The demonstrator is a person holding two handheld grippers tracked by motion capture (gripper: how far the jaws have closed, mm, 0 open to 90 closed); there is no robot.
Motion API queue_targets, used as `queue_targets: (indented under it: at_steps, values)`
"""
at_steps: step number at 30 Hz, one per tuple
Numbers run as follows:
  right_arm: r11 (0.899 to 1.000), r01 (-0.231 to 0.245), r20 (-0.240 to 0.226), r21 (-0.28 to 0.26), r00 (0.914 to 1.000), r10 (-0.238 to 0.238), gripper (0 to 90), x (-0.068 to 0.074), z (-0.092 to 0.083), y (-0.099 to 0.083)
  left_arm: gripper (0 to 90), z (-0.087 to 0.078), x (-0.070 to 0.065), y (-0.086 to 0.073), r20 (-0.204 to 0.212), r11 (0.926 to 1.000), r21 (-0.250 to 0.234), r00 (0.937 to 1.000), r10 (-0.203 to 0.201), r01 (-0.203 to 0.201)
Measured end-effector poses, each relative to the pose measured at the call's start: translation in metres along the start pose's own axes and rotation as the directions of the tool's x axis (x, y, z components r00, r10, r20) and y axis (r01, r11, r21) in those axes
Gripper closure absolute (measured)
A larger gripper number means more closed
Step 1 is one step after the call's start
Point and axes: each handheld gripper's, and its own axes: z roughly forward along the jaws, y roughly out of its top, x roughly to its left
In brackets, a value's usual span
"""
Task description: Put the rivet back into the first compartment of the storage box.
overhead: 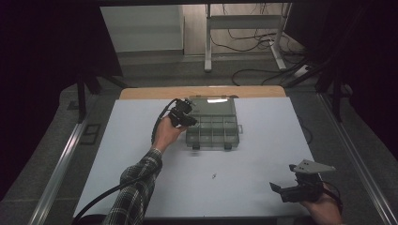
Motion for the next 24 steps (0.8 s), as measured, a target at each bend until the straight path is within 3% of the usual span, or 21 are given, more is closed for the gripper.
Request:
queue_targets:
  at_steps: [12, 24]
  values:
    - [1.0, 0.008, -0.003, 0.012, 1.0, -0.008, 0.0, 0.0, 0.0, 0.0, 69.8, -0.009, 0.0, -0.002, 0.025, 0.9999, -0.005, 0.9996, -0.01, 0.01]
    - [1.0, 0.016, 0.011, 0.018, 0.9998, -0.017, 0.0, 0.001, 0.001, 0.0, 36.8, -0.031, -0.007, -0.008, 0.061, 0.9997, -0.006, 0.9979, 0.023, -0.023]
